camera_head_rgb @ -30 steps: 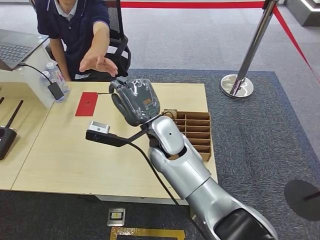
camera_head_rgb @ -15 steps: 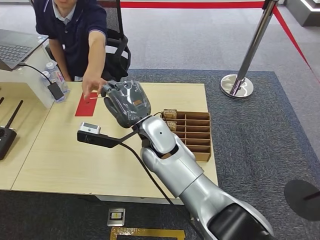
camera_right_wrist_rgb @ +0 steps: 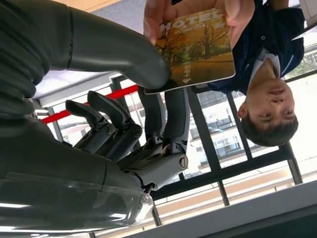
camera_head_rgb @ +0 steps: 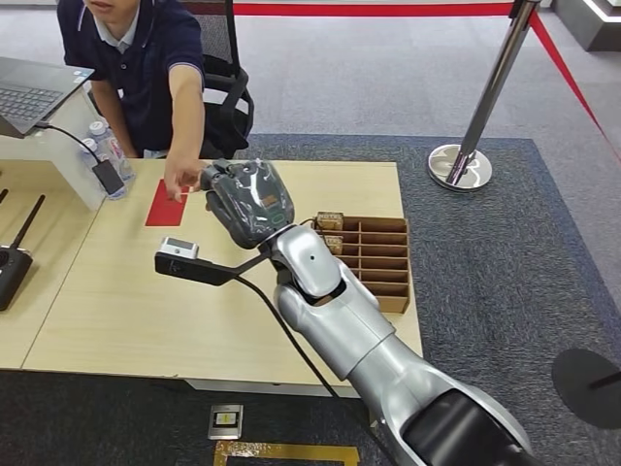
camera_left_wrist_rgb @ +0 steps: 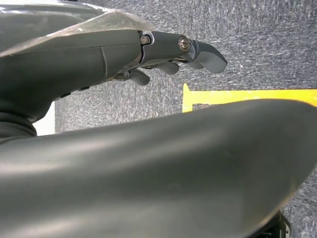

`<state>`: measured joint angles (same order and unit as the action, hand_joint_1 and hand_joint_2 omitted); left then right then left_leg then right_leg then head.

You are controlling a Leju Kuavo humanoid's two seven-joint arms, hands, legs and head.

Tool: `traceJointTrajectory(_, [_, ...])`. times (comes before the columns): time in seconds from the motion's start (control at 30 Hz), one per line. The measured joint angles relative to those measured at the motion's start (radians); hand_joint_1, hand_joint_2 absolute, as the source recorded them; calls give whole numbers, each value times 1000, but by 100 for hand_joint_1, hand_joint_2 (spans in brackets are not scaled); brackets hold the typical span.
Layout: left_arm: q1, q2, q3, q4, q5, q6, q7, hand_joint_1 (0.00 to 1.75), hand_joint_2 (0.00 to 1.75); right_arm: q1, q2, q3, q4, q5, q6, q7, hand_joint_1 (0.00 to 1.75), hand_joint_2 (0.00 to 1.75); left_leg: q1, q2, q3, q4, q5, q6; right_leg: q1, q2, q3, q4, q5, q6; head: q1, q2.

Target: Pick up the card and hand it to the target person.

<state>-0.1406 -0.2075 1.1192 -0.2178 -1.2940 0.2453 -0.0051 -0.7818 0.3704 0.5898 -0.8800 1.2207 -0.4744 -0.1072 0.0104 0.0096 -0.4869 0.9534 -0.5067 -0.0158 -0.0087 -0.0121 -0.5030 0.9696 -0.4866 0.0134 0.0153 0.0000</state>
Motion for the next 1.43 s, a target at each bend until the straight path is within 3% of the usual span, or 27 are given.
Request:
traceJointTrajectory(0.07, [-1,0,0,0,-1,0,1,0,0,0,0,0,4,-4,-2,-2,24,175,0,0,0,0,0,0,0,0,0,0,0,0,0,0])
traceJointTrajectory(0.13, [-1,0,0,0,-1,0,2,0,0,0,0,-1,5,-18,-3,-9,0,175,0,0,0,0,0,0,0,0,0,0,0,0,0,0])
traceJointTrajectory(0.43, [2,0,3,0,29,15,-5,0,0,37,-11,-33,-44,-229,24,-119,0,175,0,0,0,0,0,0,0,0,-1,0,0,0,0,0])
traceJointTrajectory(0.73, [20,0,29,0,56,25,-25,0,0,199,-95,-78,-299,-309,12,-137,0,175,0,0,-1,0,0,0,0,0,-1,-1,0,0,0,0])
traceJointTrajectory(0.87, [21,0,36,0,59,27,-20,0,0,319,-143,-112,-451,-317,-50,-141,0,175,0,0,-1,0,-1,1,-1,0,-1,-2,0,0,0,0])
traceJointTrajectory(1.13, [28,1,54,0,73,30,-10,0,0,663,-216,-222,-835,-403,-111,-195,0,175,0,0,-3,0,-2,1,-1,0,-3,-2,0,0,0,0])
traceJointTrajectory(1.43, [31,-2,85,0,123,53,3,0,0,840,-218,-401,-965,-458,-117,-199,0,175,0,0,-2,0,-2,1,-1,0,-2,-2,0,0,0,0])
